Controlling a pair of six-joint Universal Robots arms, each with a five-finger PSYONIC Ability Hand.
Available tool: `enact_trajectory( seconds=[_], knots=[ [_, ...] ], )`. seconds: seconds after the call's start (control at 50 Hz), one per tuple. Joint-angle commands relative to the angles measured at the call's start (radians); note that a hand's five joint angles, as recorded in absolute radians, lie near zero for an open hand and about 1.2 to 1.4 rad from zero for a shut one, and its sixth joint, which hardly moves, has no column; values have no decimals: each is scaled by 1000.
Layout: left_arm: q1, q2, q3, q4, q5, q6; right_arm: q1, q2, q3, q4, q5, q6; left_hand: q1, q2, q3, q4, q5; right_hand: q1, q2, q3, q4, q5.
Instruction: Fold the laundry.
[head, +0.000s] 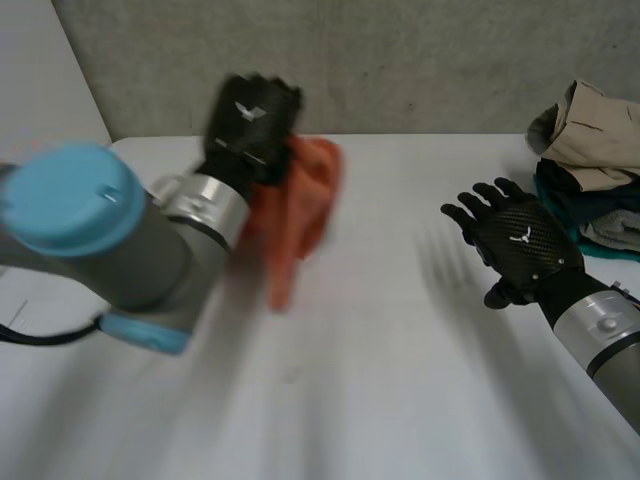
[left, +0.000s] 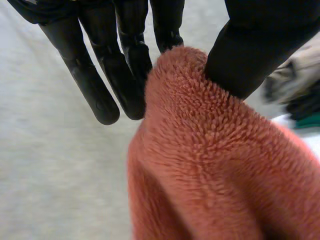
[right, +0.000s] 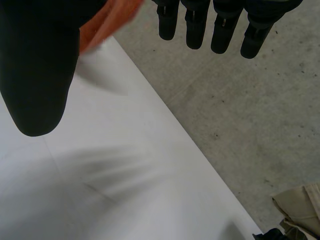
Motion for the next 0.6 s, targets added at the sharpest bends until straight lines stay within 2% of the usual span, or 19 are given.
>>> enact_trajectory(
  seconds=[0.02,0.08,0.14,0.22,0.24,0.28,0.32,0.38,0.4,0.46,0.48,0.6],
  knots=[
    [-77,-108,-14,-47,3,-5,-12,1,-5,4,1,0,-761,-787,-794,-799,-740,-55,-37,-42,-38,-43],
    [-102,-98,-41,-82,12,-5,-19,1,-16,6,1,3,-954,-980,-987,-992,-932,-55,-37,-42,-38,-43],
    [-99,-60,-47,-88,5,-9,-19,1,-30,10,7,4,-954,-980,-987,-992,-932,-55,-37,-42,-38,-43],
    [-21,55,-66,-93,-3,-13,-16,0,-82,68,41,22,-950,-976,-983,-988,-929,-55,-37,-42,-38,-43],
    [34,84,-79,-94,-2,-5,-16,-2,-117,119,67,50,-930,-956,-963,-968,-908,-55,-37,-42,-38,-43],
    [85,103,-87,-96,0,0,-13,0,-162,182,94,88,-915,-941,-948,-953,-893,-55,-37,-42,-38,-43],
    [132,100,-90,-119,3,13,-3,4,-244,311,127,149,-889,-915,-922,-927,-867,-55,-37,-42,-38,-43],
    [149,83,-90,-156,9,43,7,24,-339,470,131,222,-891,-918,-924,-930,-870,-55,-37,-42,-38,-43],
    [151,54,-92,-182,15,73,13,78,-399,563,127,274,-891,-918,-924,-930,-870,-55,-37,-42,-38,-43],
    [162,-5,-89,-222,24,144,30,196,-482,665,119,341,-891,-918,-924,-930,-870,-55,-37,-42,-38,-43],
    [177,-35,-87,-234,34,203,51,258,-523,689,113,380,-880,-906,-913,-918,-858,-55,-37,-42,-38,-43],
    [248,-149,-46,-216,112,385,166,316,-555,658,121,395,-824,-850,-857,-862,-803,-55,-37,-42,-38,-43]
  ],
)
